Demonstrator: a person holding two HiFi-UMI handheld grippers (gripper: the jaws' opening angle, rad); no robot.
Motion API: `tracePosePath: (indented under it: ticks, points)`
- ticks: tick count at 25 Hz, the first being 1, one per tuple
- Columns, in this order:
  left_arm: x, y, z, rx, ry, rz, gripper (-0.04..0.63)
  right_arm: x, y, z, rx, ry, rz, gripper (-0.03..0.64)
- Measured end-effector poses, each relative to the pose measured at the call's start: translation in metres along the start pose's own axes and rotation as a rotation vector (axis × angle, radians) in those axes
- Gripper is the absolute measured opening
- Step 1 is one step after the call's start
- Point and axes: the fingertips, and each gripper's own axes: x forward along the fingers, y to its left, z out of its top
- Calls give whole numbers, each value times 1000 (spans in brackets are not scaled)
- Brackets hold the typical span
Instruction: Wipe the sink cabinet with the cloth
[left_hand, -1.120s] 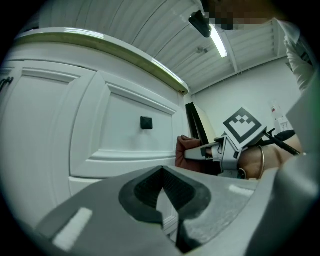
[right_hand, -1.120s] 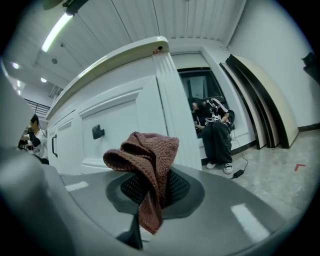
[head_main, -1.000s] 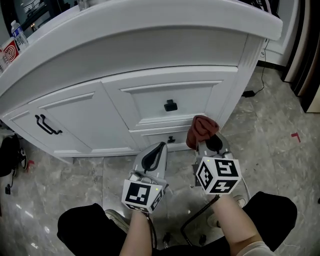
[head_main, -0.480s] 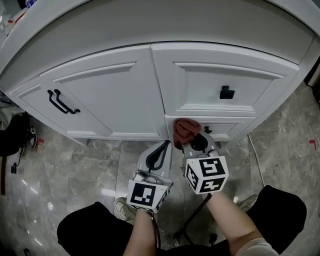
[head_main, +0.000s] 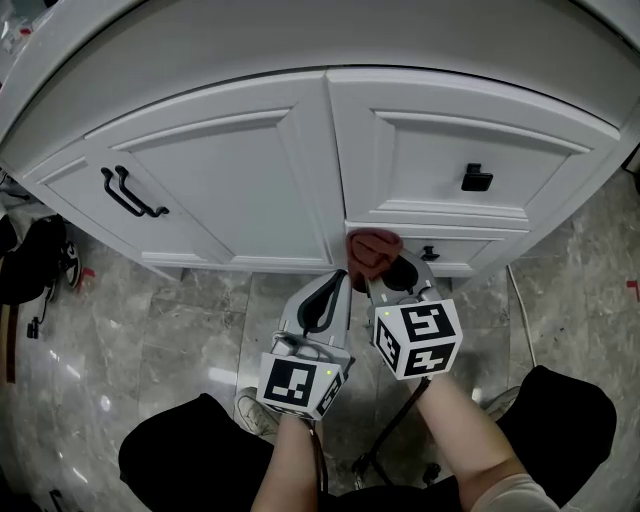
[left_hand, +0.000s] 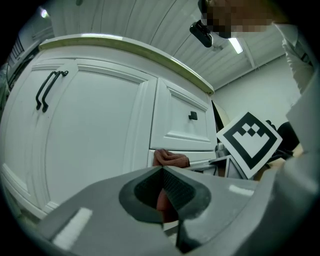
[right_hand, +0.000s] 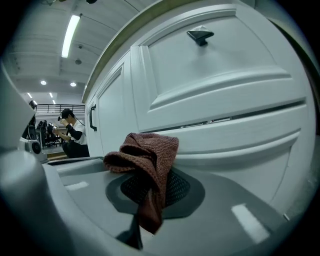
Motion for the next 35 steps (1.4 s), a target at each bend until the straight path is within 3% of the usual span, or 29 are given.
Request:
tracePosePath:
  ticks: [9, 21, 35]
  points:
    - [20, -31, -2, 0, -1, -60, 0, -28, -61, -7, 1, 32, -133, 79]
    - [57, -77, -5, -15, 9, -131, 0, -63, -106, 4, 97, 21, -173, 79]
    - [73, -117, -29, -24, 64, -209, 0, -124, -187, 13, 184, -23, -350, 78]
